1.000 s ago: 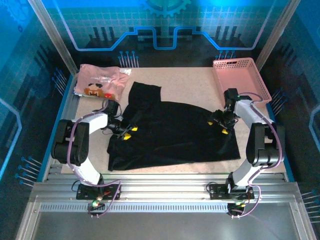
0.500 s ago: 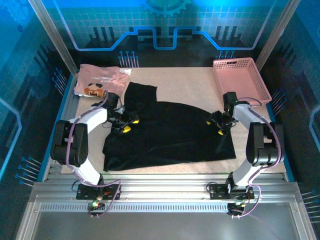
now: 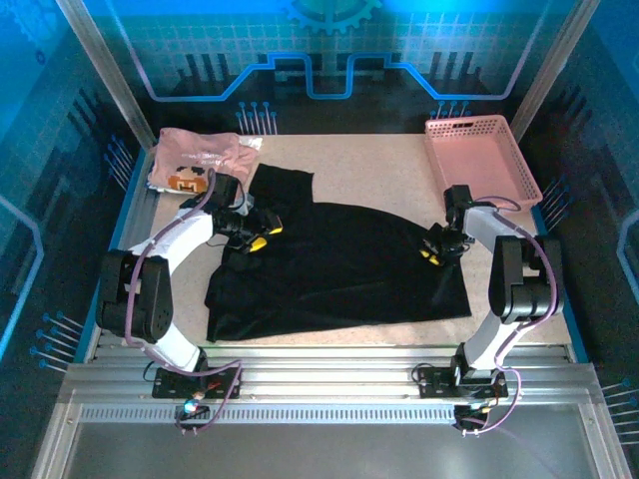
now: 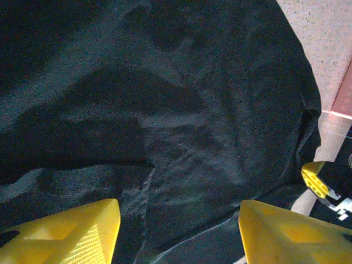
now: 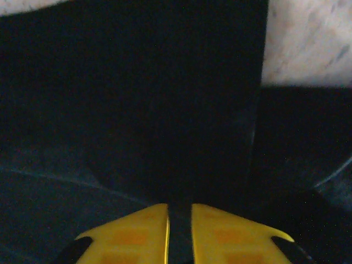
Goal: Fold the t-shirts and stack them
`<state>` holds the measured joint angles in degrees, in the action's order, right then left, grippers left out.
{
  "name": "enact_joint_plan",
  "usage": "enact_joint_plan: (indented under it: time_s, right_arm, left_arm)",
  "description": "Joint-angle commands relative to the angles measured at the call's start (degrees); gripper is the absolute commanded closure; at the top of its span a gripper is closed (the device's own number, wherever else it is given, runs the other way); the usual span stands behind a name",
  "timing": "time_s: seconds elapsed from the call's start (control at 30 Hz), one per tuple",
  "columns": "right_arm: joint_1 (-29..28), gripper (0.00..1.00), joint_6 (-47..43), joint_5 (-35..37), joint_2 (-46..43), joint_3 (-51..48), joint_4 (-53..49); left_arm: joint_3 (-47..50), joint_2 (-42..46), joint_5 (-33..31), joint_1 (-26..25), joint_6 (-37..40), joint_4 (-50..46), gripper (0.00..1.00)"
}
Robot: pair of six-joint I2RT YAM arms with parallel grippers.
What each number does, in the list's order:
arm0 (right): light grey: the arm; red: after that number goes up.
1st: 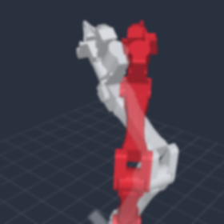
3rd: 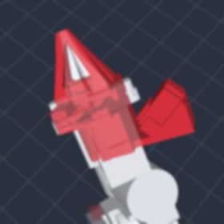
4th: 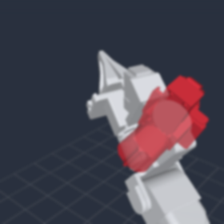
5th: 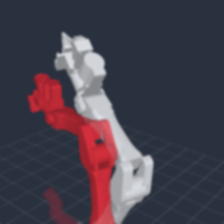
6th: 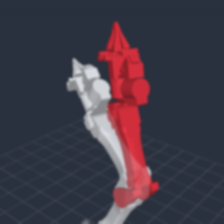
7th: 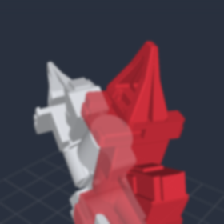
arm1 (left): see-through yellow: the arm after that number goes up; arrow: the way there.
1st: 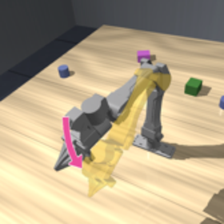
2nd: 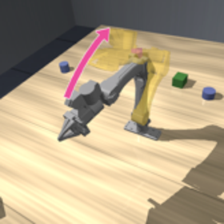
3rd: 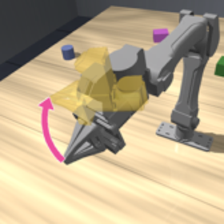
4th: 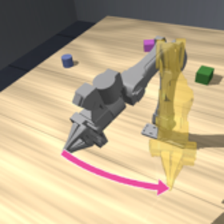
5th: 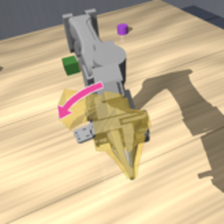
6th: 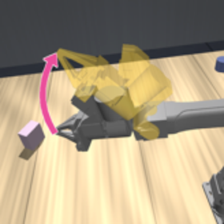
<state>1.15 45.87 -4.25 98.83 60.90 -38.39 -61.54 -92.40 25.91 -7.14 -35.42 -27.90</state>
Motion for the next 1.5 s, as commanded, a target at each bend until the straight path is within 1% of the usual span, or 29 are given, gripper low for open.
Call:
enact_joint_plan:
  time_s: [0.0, 0.07, 0.13, 0.27, 0.4, 0.43, 0.47, 0.5, 0.57, 0.63, 0.77, 0.9, 1.23, 1.4, 1.47]
  right_arm:
    - [1.3, 0.88, -0.3, 2.5, 1.3, 4.2, 0.0]
    - [1.5, 0.93, -1.4, 3.8, 2.0, 6.8, -0.9]
    - [1.9, 0.96, -2.2, 4.8, 2.6, 8.9, -1.2]
    - [2.8, 0.99, -3.4, 6.1, 5.1, 12.6, -1.7]
    - [3.6, 1.00, -4.1, 5.1, 6.9, 15.3, -2.8]
    - [3.6, 0.96, -4.6, 5.5, 6.8, 15.6, -3.7]
    - [3.6, 0.88, -5.0, 6.6, 6.4, 15.6, -4.9]
    - [3.8, 0.83, -5.6, 7.2, 5.9, 15.1, -5.4]
    - [4.5, 0.73, -6.5, 6.8, 4.9, 12.8, -5.2]
    - [5.0, 0.68, -7.0, 6.0, 4.1, 10.4, -4.5]
    - [5.6, 0.66, -6.7, 5.2, 3.4, 6.4, -2.0]
    - [6.6, 0.65, -6.1, 5.6, 4.4, 4.8, 0.3]
    - [7.9, 0.63, -6.8, 4.7, 7.7, 7.9, 4.5]
    - [8.0, 0.63, -6.9, 3.4, 10.6, 9.8, 5.7]
    - [8.0, 0.65, -7.0, 3.6, 11.7, 10.6, 4.9]
  left_arm:
    - [2.1, 0.6, -0.5, 0.1, 1.8, -0.3, 0.40]
    - [3.4, 0.5, -0.9, 0.1, 1.7, 0.0, 0.40]
    - [5.2, 0.4, -1.5, 0.1, 1.3, 0.7, 0.40]
    - [8.0, -0.7, -2.4, 0.1, 0.7, 1.2, 0.40]
    - [10.0, -1.2, -2.9, 0.1, 0.5, 1.6, 0.40]
    - [10.3, -1.1, -3.0, 0.1, 0.5, 1.5, 0.40]
    - [10.6, -0.9, -2.8, 0.1, 0.4, 1.8, 0.40]
    - [11.0, -0.9, -2.8, 0.1, 0.3, 2.1, 0.40]
    - [11.6, -1.0, -2.4, 0.1, -0.2, 2.6, 0.40]
    - [12.0, -0.9, -2.2, 0.0, -0.5, 3.3, 0.40]
    - [12.3, -1.0, -1.3, -0.1, -0.6, 4.8, 0.40]
    - [11.9, -1.3, -0.7, -0.5, -0.1, 5.5, 0.40]
    - [12.3, -1.4, -0.7, -1.3, 0.0, 6.1, 0.39]
    - [12.1, -1.8, -1.0, -1.4, -0.1, 6.2, 0.39]
    - [12.1, -1.8, -1.1, -1.5, -0.2, 6.2, 0.39]
